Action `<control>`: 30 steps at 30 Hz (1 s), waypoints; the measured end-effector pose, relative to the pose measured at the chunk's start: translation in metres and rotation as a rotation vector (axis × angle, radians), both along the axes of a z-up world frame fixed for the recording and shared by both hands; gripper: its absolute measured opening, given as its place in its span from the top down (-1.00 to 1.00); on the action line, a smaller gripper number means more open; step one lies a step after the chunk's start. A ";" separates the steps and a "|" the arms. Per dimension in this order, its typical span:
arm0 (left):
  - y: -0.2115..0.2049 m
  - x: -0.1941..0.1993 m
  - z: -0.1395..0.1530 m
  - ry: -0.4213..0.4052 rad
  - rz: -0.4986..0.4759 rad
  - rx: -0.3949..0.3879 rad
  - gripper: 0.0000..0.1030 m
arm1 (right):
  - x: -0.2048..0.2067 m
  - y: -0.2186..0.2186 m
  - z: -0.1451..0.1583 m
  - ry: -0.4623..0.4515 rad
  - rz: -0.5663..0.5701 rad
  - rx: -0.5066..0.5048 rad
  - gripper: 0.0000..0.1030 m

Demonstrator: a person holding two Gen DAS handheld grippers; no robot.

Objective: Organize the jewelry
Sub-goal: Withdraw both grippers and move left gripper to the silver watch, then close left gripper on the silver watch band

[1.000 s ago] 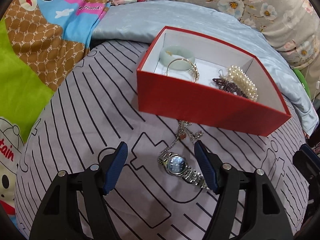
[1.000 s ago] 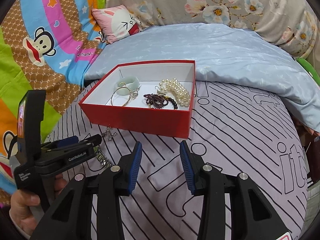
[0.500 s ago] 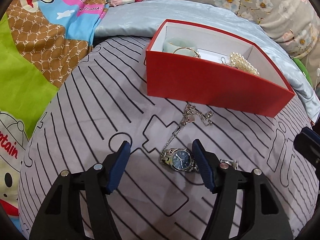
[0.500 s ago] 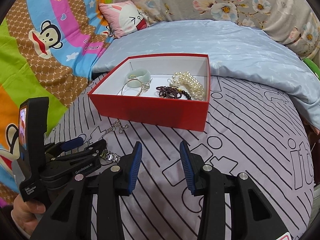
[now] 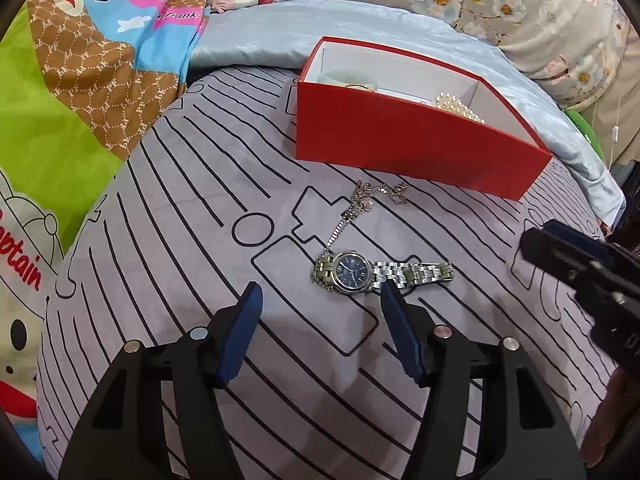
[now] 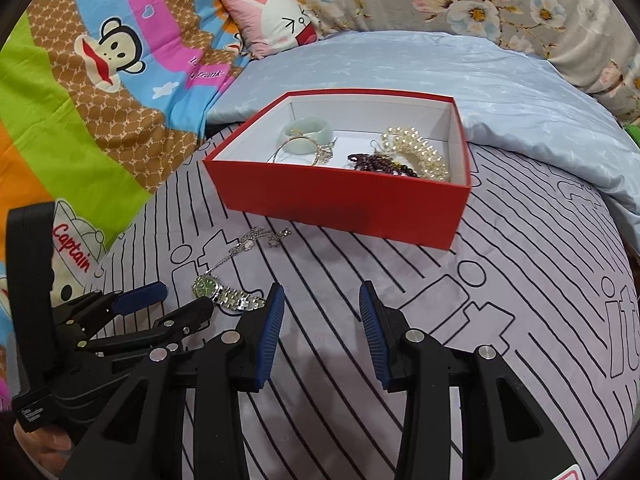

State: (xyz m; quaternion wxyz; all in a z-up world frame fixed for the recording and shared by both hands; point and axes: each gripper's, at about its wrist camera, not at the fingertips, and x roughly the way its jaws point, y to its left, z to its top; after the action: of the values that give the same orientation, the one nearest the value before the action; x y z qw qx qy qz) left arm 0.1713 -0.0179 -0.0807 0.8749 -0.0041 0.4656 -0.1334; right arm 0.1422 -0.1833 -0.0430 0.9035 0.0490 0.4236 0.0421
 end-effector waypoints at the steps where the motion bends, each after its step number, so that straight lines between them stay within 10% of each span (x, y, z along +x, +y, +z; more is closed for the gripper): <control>1: 0.000 0.000 0.001 0.006 0.005 -0.011 -0.15 | 0.000 0.002 -0.001 0.001 0.004 -0.001 0.25; 16: -0.034 0.020 -0.002 0.075 0.084 0.001 -0.25 | -0.002 -0.023 0.008 -0.018 -0.054 0.004 0.25; 30: 0.015 -0.003 0.000 0.070 0.054 -0.026 0.18 | -0.006 -0.004 0.003 -0.007 0.000 0.015 0.25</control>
State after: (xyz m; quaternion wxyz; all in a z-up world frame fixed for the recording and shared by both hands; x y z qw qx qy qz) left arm 0.1682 -0.0029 -0.0810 0.8613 -0.0327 0.4937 -0.1159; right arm 0.1359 -0.1873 -0.0402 0.9046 0.0554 0.4203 0.0455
